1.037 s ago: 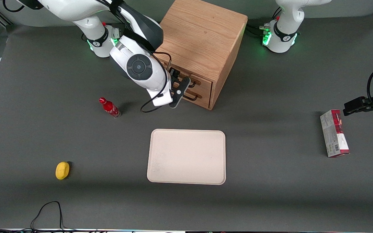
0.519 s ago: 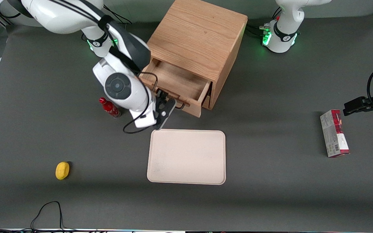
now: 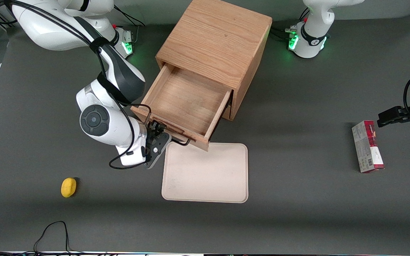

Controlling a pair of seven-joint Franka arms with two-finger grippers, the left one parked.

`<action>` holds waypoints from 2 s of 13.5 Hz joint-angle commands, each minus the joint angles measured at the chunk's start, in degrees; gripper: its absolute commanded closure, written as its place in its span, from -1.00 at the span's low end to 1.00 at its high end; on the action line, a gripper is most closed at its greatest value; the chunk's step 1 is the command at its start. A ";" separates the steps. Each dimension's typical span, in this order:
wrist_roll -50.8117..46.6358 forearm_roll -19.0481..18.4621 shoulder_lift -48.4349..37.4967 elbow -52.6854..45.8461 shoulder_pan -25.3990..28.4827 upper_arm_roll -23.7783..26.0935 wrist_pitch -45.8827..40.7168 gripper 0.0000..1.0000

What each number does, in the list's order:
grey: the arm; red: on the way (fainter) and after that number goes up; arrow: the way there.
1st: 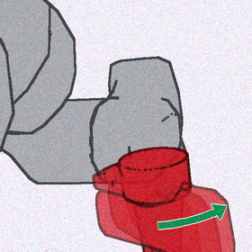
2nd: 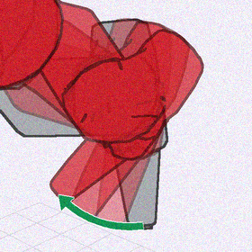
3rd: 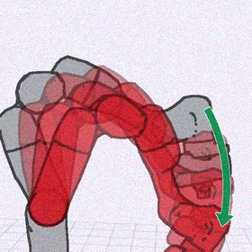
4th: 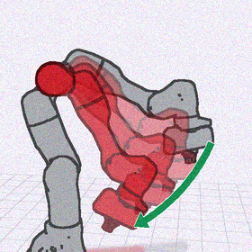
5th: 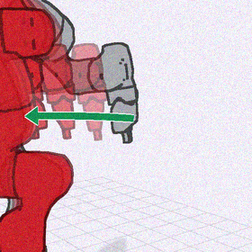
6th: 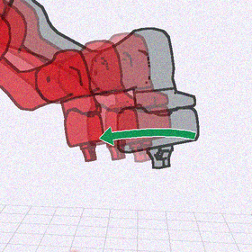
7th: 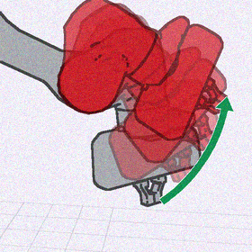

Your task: Open upper drawer

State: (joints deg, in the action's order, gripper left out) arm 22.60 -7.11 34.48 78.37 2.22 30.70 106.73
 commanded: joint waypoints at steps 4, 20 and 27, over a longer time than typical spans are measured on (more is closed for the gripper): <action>0.16 -1.59 -0.81 -8.47 0.51 -0.82 -5.81 -1.00; -22.68 6.85 -49.41 32.89 -0.90 -28.22 -7.93 -1.00; -22.95 8.77 -49.07 32.46 -0.46 -30.09 -9.17 -1.00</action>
State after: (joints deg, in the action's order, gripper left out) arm 1.37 -0.31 -14.46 110.39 0.98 0.97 96.83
